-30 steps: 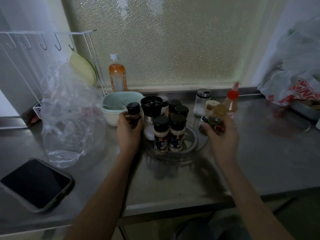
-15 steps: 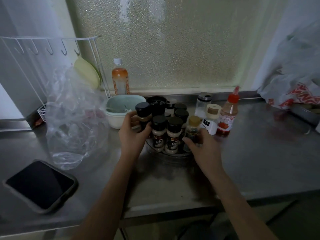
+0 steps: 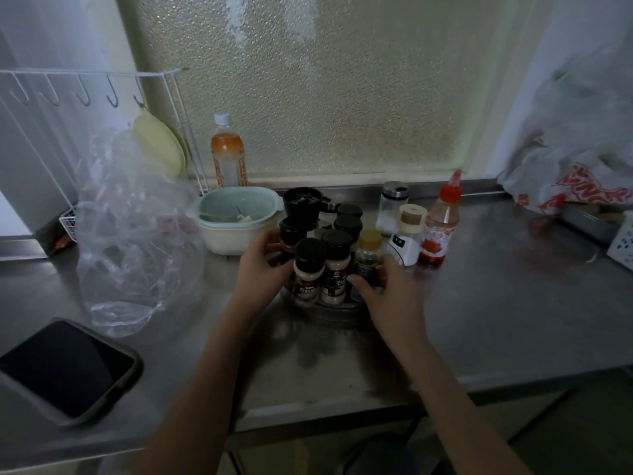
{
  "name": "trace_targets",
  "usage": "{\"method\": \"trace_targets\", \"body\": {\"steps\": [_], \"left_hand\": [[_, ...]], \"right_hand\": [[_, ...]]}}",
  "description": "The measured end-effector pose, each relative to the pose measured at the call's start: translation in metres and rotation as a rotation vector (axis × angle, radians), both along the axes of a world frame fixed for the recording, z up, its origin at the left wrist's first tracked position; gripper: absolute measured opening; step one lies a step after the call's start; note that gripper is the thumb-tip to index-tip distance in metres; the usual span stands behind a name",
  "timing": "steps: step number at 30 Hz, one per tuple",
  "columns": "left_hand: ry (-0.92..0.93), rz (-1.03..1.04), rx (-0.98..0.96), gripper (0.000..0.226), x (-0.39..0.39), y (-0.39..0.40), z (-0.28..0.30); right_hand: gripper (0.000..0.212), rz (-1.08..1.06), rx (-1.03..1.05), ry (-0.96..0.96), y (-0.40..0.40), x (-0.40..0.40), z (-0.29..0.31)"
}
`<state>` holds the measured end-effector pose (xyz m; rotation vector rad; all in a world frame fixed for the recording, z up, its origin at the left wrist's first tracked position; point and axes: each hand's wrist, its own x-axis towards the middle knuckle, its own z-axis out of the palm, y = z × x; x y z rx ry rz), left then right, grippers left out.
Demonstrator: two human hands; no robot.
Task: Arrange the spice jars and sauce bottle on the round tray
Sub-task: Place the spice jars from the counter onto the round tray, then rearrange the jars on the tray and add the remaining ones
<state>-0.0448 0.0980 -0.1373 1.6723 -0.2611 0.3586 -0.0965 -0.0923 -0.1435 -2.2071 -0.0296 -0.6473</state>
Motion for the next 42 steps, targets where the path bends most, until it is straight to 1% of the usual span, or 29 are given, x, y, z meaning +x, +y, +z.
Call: {"method": "trace_targets", "body": {"steps": [3, 6, 8, 10, 11, 12, 15, 17, 18, 20, 22, 25, 26, 28, 29, 32, 36, 39, 41, 42], "left_hand": [[-0.023, 0.052, -0.025, 0.042, 0.001, -0.001, -0.002], [-0.029, 0.096, -0.016, 0.038, 0.004, -0.002, -0.006], [-0.036, 0.113, 0.022, 0.034, 0.006, -0.003, -0.011], [-0.037, 0.141, 0.053, 0.034, 0.009, -0.002, -0.014], [-0.037, 0.152, 0.066, 0.035, 0.010, -0.002, -0.015], [-0.042, 0.161, 0.083, 0.035, 0.012, -0.002, -0.017], [-0.069, 0.209, 0.160, 0.035, 0.015, -0.003, -0.020], [-0.070, 0.206, 0.152, 0.035, 0.016, -0.002, -0.022], [-0.066, 0.199, 0.136, 0.036, 0.016, -0.002, -0.023], [-0.064, 0.199, 0.101, 0.038, 0.017, -0.002, -0.022], [-0.077, 0.209, 0.073, 0.037, 0.018, -0.003, -0.021], [-0.088, 0.220, 0.045, 0.033, 0.021, -0.003, -0.019], [-0.084, 0.221, 0.037, 0.033, 0.021, -0.003, -0.020], [-0.087, 0.227, 0.020, 0.032, 0.022, -0.003, -0.020], [-0.089, 0.226, 0.009, 0.032, 0.023, -0.004, -0.020], [-0.091, 0.229, 0.001, 0.031, 0.022, -0.004, -0.020], [-0.092, 0.234, 0.022, 0.033, 0.022, -0.003, -0.021], [-0.094, 0.228, 0.034, 0.031, 0.022, -0.004, -0.021], [-0.095, 0.245, 0.051, 0.031, 0.023, -0.005, -0.021], [-0.100, 0.251, 0.058, 0.030, 0.023, -0.005, -0.021]], "right_hand": [[0.036, 0.050, 0.036, 0.057, -0.001, -0.002, 0.004], [0.038, 0.122, 0.186, 0.159, -0.008, -0.008, 0.020], [0.033, 0.078, 0.239, 0.089, -0.018, -0.005, 0.032], [0.027, -0.012, 0.213, -0.033, -0.033, 0.009, 0.043], [0.028, -0.050, 0.177, -0.057, -0.041, 0.019, 0.048], [0.034, -0.076, 0.128, -0.050, -0.049, 0.032, 0.051], [0.057, -0.078, -0.006, 0.123, -0.065, 0.067, 0.054], [0.063, -0.034, -0.026, 0.210, -0.066, 0.081, 0.052], [0.062, -0.026, -0.051, 0.213, -0.065, 0.086, 0.050], [0.051, -0.057, -0.121, 0.154, -0.064, 0.091, 0.046], [0.041, -0.096, -0.129, 0.049, -0.065, 0.090, 0.042], [0.041, -0.161, -0.026, -0.183, -0.066, 0.075, 0.047], [0.041, -0.164, -0.022, -0.265, -0.066, 0.067, 0.053], [0.040, -0.108, -0.048, -0.333, -0.062, 0.054, 0.062], [0.040, -0.057, -0.044, -0.307, -0.060, 0.051, 0.062], [0.040, 0.084, 0.034, -0.125, -0.046, 0.043, 0.056], [0.035, 0.171, 0.092, 0.026, -0.037, 0.040, 0.046], [0.035, 0.169, 0.064, 0.064, -0.037, 0.047, 0.057], [0.041, 0.119, 0.054, 0.022, -0.039, 0.060, 0.067], [0.041, 0.080, 0.037, -0.012, -0.042, 0.070, 0.071]]}}
